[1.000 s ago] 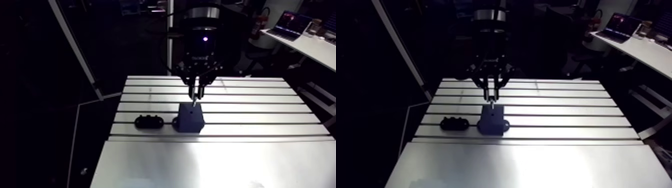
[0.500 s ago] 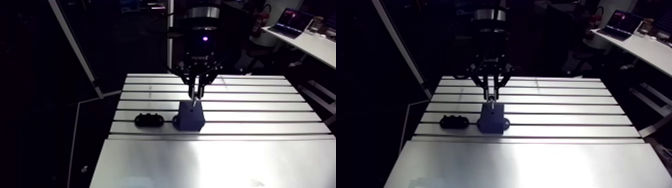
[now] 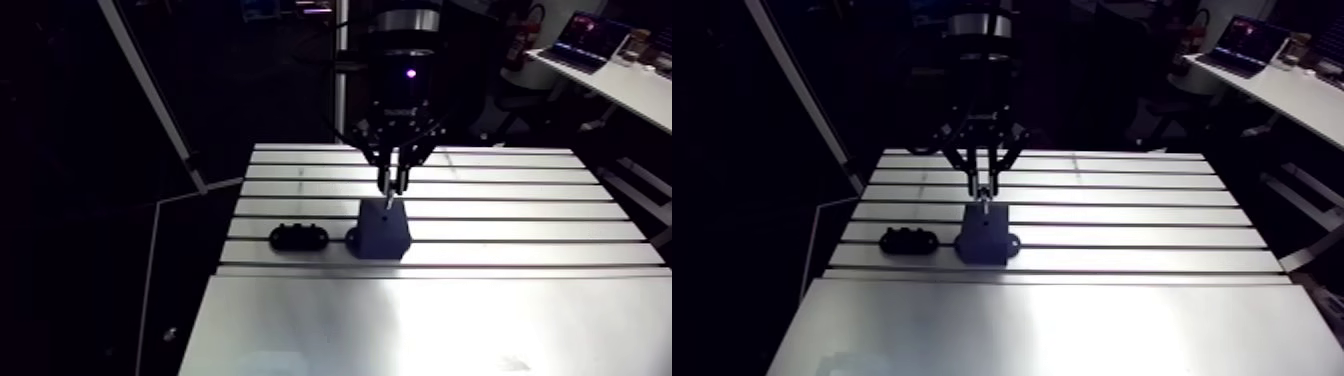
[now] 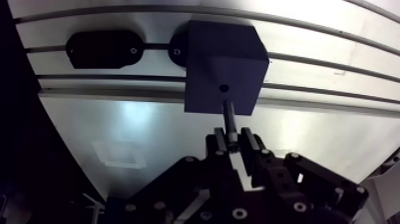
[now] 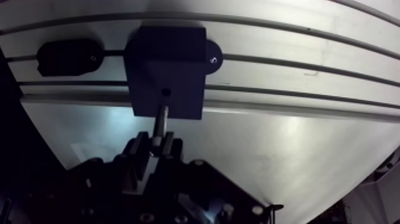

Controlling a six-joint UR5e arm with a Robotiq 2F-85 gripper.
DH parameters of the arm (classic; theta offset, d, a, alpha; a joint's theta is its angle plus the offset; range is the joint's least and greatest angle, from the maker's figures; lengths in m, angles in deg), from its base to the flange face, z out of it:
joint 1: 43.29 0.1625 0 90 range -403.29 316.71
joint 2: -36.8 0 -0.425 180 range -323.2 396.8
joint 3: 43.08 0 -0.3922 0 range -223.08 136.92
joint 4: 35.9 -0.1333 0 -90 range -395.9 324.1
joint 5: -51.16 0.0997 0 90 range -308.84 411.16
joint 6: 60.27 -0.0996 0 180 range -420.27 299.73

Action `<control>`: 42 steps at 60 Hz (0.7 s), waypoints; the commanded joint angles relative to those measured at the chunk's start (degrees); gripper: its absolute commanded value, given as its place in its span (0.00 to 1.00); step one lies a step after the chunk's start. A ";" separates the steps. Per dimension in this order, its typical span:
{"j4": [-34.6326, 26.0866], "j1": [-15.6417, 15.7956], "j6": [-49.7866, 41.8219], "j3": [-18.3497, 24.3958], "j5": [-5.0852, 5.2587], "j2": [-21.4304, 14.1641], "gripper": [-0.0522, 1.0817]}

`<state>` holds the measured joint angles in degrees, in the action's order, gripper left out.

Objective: Pick up the M10 bolt and insert it into the hole until fully seated.

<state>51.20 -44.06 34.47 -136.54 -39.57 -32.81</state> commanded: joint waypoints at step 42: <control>0.05 0.42 -0.04 -0.36 -0.35 1.02 0.99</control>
<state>51.24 -43.64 34.43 -136.91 -39.72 -31.96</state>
